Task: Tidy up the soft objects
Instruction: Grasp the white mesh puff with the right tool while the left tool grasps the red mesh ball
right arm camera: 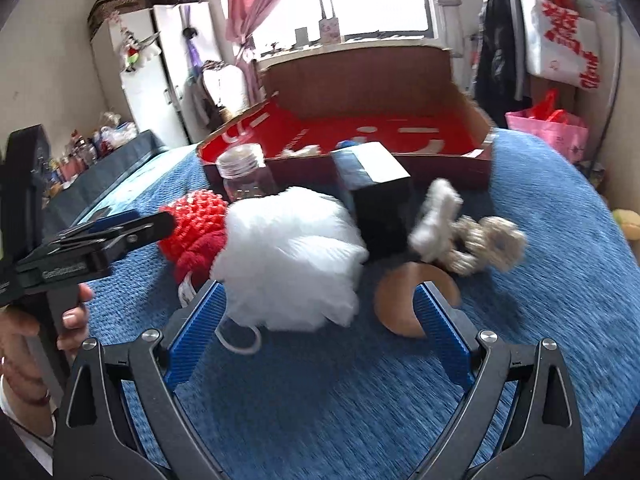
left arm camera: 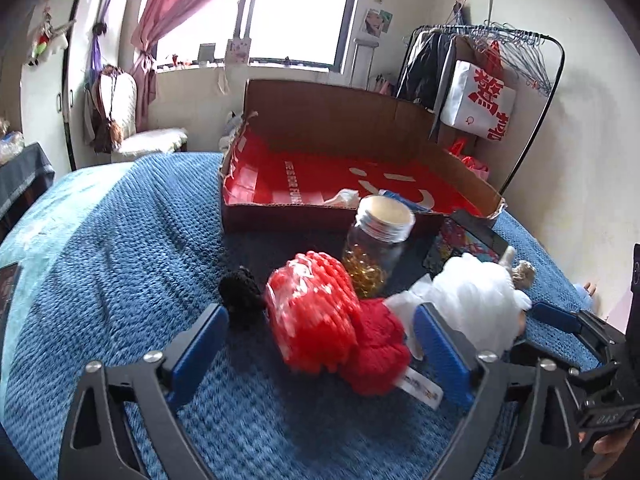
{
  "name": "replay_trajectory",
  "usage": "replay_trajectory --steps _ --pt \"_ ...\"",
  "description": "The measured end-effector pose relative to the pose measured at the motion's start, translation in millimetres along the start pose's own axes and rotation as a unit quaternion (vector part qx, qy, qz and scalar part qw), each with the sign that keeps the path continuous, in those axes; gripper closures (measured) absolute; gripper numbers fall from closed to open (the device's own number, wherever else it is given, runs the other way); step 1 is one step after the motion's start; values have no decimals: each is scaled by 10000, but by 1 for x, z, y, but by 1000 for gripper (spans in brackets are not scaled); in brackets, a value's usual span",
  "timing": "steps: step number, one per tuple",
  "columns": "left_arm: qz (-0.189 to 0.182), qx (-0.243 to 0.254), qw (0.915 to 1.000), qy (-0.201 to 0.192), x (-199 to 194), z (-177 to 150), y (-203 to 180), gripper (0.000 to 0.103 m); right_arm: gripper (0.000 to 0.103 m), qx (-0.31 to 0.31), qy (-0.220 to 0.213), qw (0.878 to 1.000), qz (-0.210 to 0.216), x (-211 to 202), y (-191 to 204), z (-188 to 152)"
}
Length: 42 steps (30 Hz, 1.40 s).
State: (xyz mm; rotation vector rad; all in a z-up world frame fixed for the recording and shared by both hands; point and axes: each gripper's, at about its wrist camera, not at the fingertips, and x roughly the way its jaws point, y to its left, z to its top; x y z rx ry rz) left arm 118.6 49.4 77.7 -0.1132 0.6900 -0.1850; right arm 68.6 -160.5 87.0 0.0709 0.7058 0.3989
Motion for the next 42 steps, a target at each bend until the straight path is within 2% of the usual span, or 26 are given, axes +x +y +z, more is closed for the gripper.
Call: replay_trajectory --steps 2,4,5,6,7,10,16,24,32,42 --pt "-72 -27 9999 151 11 3 4 19 11 -31 95 9999 133 10 3 5" --pt "-171 -34 9994 284 19 2 5 29 25 -90 221 9995 199 20 7 9" --pt "-222 -29 9991 358 23 1 6 39 29 -104 264 9994 216 24 8 10" --pt "-308 -38 9984 463 28 0 6 51 40 -114 341 9990 261 29 9 11" --pt "-342 -48 9981 503 30 -2 6 51 50 -107 398 9986 329 33 9 11" --pt "-390 -88 9983 418 26 -4 9 56 71 -133 406 9982 416 34 10 10" --pt "-404 -18 9989 229 7 -10 5 58 79 -242 249 9983 461 20 13 6" --pt "-516 41 9987 7 -25 -21 -6 59 83 -308 -9 9978 581 -7 18 -1" --pt "-720 138 9973 -13 -44 -40 -20 59 86 -262 -133 9979 577 -31 14 -14" --pt "-729 252 9970 38 -51 -51 -26 59 86 -187 -95 9983 552 -49 5 -25"
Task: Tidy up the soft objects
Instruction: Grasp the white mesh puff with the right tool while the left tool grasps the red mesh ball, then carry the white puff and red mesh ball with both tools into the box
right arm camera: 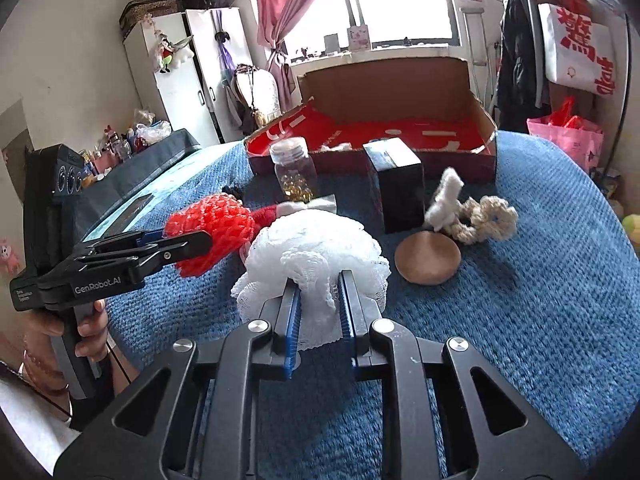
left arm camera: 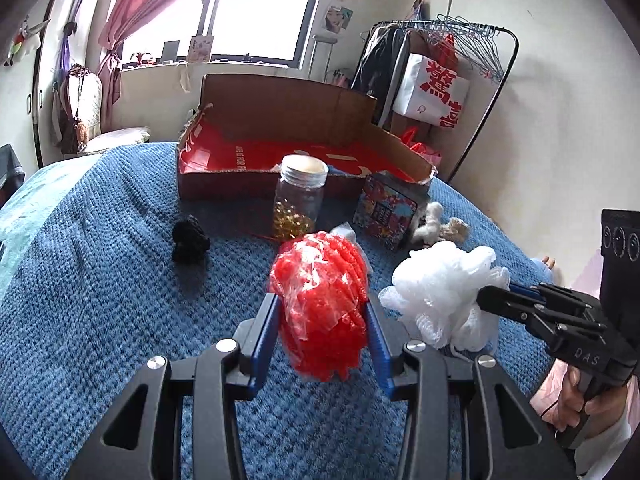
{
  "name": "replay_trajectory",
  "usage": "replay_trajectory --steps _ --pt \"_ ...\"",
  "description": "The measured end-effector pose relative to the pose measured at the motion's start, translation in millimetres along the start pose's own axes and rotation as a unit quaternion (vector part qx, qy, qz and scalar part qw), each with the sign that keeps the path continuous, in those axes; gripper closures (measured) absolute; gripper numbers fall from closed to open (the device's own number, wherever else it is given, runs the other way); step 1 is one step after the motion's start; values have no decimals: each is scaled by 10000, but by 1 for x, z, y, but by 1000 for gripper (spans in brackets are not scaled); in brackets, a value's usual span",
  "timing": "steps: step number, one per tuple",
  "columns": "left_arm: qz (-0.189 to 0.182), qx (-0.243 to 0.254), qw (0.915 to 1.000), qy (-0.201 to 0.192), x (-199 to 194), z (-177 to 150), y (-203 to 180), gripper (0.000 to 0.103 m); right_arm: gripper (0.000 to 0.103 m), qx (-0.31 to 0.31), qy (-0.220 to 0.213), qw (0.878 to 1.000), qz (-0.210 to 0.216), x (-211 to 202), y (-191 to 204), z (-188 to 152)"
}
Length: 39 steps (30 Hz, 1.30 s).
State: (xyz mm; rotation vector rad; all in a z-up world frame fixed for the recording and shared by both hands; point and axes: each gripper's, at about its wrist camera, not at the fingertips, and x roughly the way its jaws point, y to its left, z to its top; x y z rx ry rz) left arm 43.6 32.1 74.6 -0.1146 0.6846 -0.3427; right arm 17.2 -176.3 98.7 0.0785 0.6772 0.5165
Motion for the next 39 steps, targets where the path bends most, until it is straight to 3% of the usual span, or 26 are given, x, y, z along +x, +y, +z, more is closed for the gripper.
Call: replay_trajectory --steps 6,8,9,10,12,16,21,24,28,29,30,33,39 --pt "-37 18 9997 232 9 -16 -4 53 80 -6 92 9999 -101 -1 -6 -10" --pt "-60 -33 9996 284 14 -20 -4 45 73 3 31 10000 -68 -2 -6 -12" --pt "-75 -56 9995 296 16 -21 -4 38 65 -31 11 9999 -111 -2 -5 -12" --pt "-76 -63 9994 326 18 -22 -4 34 47 -97 26 9998 -142 -2 -4 -12" --pt "-85 -97 9994 324 20 -22 -4 30 35 -270 20 9994 -234 0 2 -13" --pt "-81 -93 9994 324 25 -20 -3 30 35 -474 12 9983 -339 5 9 -14" --pt "-101 -101 9993 339 33 -17 -3 31 30 -220 172 9992 -279 24 2 -11" --pt "-137 -138 9988 440 39 -20 -2 46 30 -132 208 9994 -260 32 0 -10" --pt "-134 -136 9990 393 37 -22 1 54 31 -71 247 9995 -180 38 -2 -11" --pt "-152 -161 9990 394 37 -23 2 55 36 -36 285 9995 -118 40 -3 -12" --pt "-158 -174 9990 388 37 -23 2 56 49 14 302 9995 -52 42 -5 -14" --pt "-197 -214 9988 382 35 -23 4 58 59 222 265 9992 203 41 -11 -16" --pt "-262 -212 9989 339 27 -22 3 59 67 116 95 9997 196 27 -6 -17"
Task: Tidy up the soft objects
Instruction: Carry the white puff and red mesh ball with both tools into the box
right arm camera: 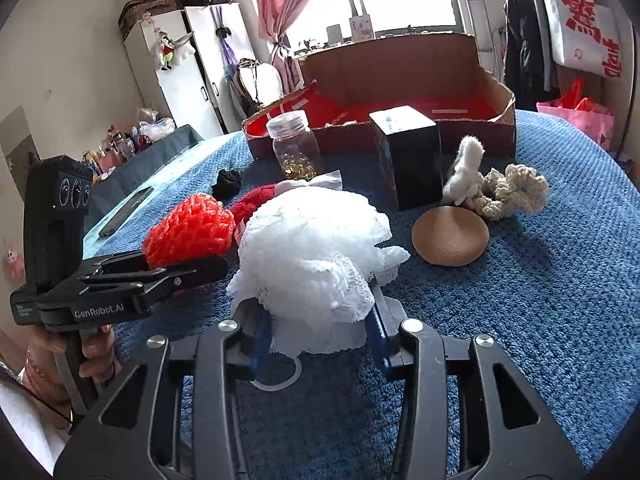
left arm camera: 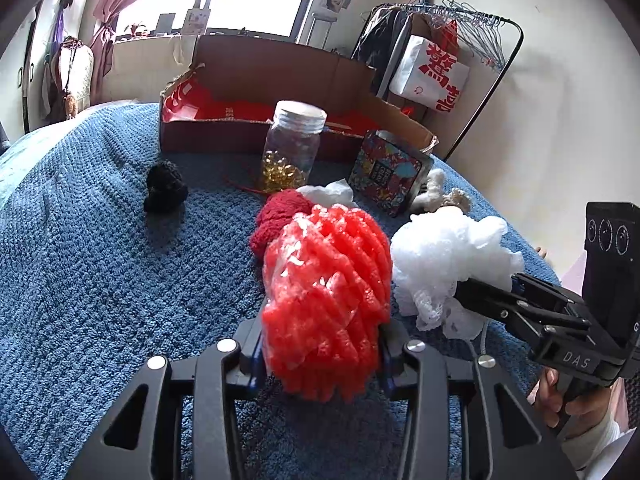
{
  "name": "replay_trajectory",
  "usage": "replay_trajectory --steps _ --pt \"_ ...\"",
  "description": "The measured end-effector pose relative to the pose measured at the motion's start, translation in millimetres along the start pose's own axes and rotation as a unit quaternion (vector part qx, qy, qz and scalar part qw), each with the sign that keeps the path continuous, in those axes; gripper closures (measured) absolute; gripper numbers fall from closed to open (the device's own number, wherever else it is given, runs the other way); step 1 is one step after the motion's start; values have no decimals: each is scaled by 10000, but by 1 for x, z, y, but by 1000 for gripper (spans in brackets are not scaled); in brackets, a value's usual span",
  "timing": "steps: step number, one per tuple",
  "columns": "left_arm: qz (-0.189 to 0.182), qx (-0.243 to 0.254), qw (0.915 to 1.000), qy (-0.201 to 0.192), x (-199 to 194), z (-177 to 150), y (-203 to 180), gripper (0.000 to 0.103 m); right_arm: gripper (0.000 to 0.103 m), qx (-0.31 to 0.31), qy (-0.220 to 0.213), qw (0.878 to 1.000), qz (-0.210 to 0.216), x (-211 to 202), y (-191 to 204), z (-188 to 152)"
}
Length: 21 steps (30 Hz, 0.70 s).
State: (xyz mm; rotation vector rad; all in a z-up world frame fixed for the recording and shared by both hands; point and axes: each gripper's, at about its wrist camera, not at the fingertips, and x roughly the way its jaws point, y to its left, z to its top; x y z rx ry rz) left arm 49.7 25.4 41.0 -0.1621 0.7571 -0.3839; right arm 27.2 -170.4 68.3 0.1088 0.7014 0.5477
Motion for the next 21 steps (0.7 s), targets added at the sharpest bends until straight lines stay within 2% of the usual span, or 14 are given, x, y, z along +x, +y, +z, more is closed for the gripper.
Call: replay_trajectory --steps 6,9,15,21 --pt "2 -44 10000 -87 -11 10 5 59 68 42 -126 9999 -20 -14 -4 3" --pt "165 -101 9998 -58 -12 20 14 59 68 145 -152 9997 -97 -23 -12 6" --pt "484 -171 9986 84 -5 48 41 59 68 258 -177 9971 -698 -39 -43 20" --pt "684 140 9964 477 16 84 54 59 68 -20 -87 9901 -1403 -42 -66 46"
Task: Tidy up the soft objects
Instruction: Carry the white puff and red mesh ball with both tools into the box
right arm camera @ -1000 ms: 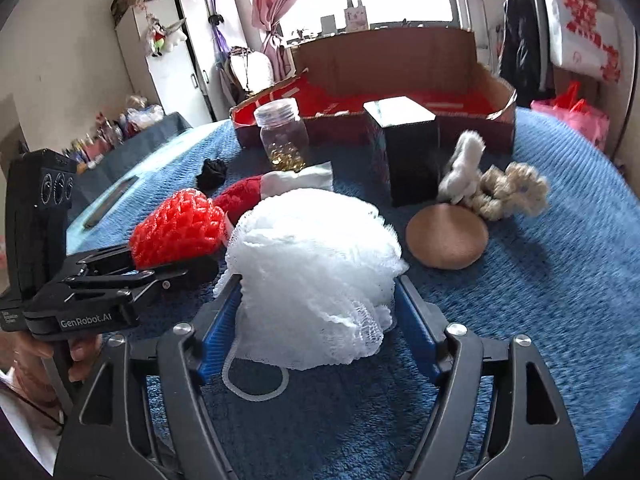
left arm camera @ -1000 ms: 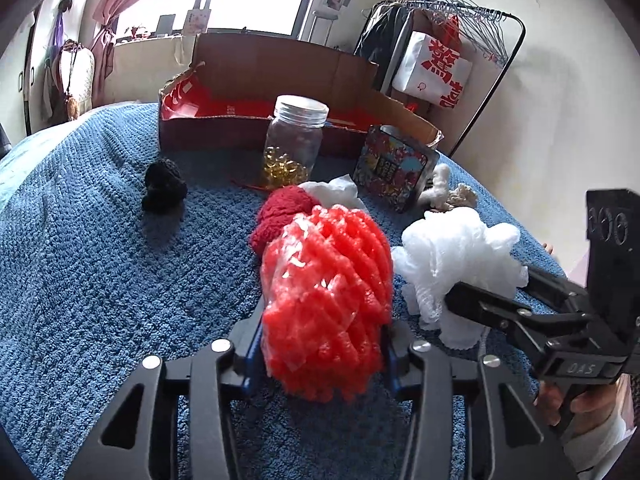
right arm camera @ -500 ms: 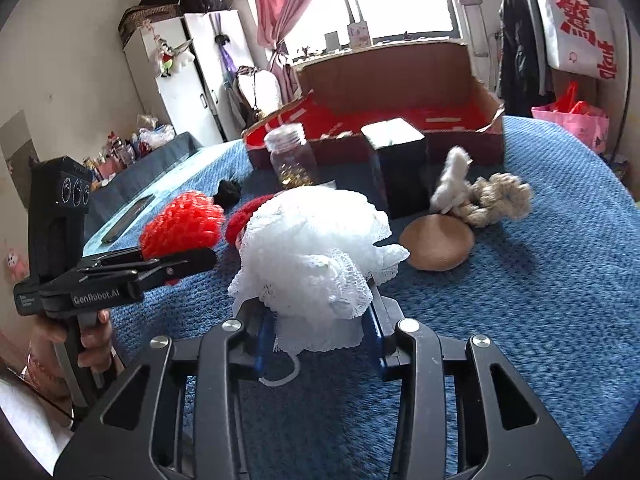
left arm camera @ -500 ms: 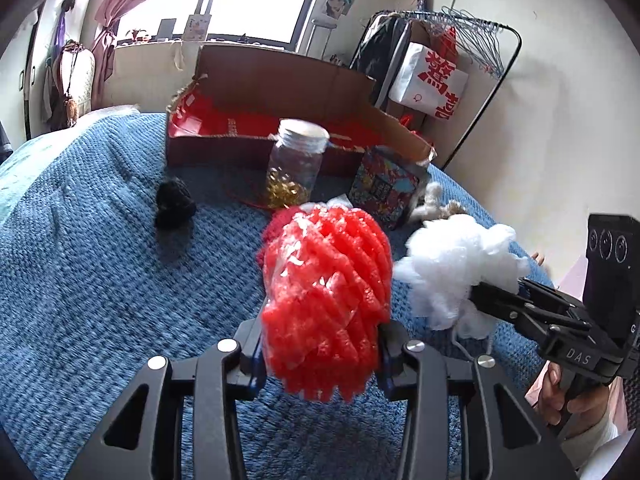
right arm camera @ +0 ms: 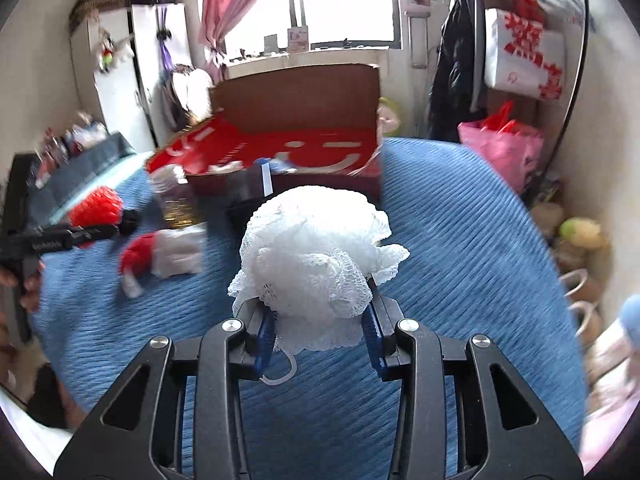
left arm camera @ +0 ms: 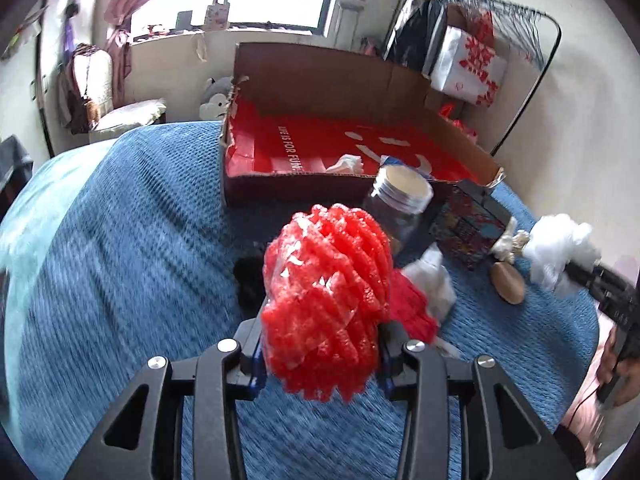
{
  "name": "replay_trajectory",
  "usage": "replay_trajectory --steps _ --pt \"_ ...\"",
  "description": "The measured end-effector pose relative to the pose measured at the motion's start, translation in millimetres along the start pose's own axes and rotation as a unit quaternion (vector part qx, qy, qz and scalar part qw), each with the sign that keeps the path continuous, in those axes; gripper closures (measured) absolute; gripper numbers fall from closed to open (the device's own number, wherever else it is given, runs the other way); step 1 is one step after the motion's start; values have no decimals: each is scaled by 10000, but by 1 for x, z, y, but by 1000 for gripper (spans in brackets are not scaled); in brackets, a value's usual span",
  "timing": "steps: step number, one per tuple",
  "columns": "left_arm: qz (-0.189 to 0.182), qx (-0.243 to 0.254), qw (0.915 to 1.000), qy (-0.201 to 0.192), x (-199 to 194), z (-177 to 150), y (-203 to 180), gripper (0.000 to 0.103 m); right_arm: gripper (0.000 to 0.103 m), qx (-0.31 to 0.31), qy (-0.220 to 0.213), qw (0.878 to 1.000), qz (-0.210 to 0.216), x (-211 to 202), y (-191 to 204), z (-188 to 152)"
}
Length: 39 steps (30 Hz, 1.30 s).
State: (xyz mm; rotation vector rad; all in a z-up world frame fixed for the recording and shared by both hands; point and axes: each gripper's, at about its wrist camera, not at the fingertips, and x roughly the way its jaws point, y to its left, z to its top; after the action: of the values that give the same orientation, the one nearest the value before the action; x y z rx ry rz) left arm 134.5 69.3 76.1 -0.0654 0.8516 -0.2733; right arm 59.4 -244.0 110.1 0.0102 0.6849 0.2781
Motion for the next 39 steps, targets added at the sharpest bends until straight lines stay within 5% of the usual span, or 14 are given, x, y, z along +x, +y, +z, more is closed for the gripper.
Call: replay_trajectory --steps 6,13,22,39 --pt "41 291 9990 348 22 37 6 60 68 -762 20 9950 -639 11 -6 33" --pt "71 613 9971 441 35 71 0 60 68 -1399 -8 9864 -859 34 -4 68" --pt "29 900 9946 509 51 107 -7 60 68 -1850 -55 9798 -758 63 10 102" --pt "-615 978 9891 912 102 161 -22 60 68 -2034 249 9785 -221 124 26 147"
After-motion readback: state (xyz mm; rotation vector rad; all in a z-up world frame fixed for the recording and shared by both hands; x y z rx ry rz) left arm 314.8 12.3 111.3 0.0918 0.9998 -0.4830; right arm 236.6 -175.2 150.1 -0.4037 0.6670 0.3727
